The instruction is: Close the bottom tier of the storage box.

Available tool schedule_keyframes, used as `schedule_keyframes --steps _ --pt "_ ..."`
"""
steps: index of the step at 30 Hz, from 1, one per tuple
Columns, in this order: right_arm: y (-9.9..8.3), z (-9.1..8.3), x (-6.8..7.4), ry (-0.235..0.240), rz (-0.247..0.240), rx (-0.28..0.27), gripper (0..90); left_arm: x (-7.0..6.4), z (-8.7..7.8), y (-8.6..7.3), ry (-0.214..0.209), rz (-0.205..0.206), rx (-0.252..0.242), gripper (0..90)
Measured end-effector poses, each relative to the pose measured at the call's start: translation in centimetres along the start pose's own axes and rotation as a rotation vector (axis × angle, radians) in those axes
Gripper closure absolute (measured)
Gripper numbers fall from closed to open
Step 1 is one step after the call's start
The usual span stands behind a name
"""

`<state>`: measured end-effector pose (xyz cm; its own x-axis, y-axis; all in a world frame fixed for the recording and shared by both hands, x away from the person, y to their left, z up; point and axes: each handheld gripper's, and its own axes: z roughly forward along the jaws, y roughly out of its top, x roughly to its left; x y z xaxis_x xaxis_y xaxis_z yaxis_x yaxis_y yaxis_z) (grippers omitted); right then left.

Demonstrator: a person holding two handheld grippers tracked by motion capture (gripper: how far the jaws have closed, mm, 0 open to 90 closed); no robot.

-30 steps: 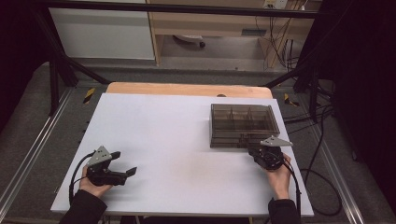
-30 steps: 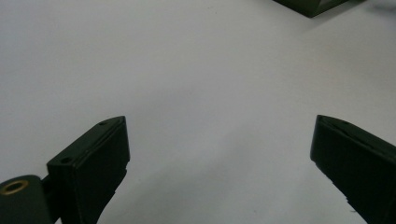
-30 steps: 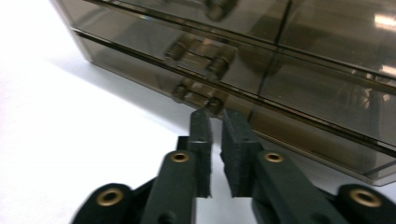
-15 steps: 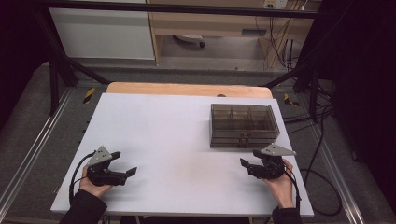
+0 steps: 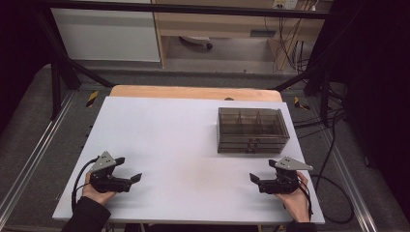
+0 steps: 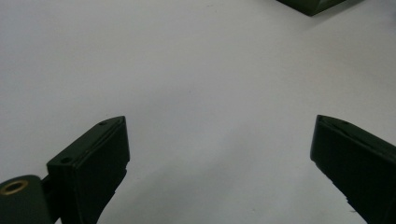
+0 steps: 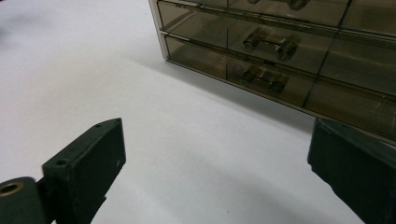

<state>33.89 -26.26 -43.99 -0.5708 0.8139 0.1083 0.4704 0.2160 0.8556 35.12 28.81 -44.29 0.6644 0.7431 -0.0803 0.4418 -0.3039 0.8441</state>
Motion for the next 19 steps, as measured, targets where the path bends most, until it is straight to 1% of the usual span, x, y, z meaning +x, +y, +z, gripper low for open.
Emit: schedule_keyframes --steps 2,5,9,14,19 --pt "-0.2 -0.2 -0.1 -0.003 -0.012 0.004 1.6 0.0 0.0 0.0 0.0 0.0 0.0 4.7" --pt "-0.5 -0.3 -0.3 -0.011 -0.009 0.003 0.6 0.0 0.0 0.0 -0.001 0.003 0.003 4.7" --pt "-0.7 -0.4 -0.6 -0.017 -0.026 0.004 0.5 0.0 0.1 0.0 -0.002 0.002 0.005 4.7" --pt "-1.0 -0.3 -0.9 -0.029 -0.02 0.024 0.2 -0.1 0.1 0.0 -0.003 0.006 0.009 4.7" --pt "-1.1 -0.4 -1.1 -0.036 -0.015 0.017 0.2 -0.1 0.1 0.0 -0.003 0.005 0.013 4.7"
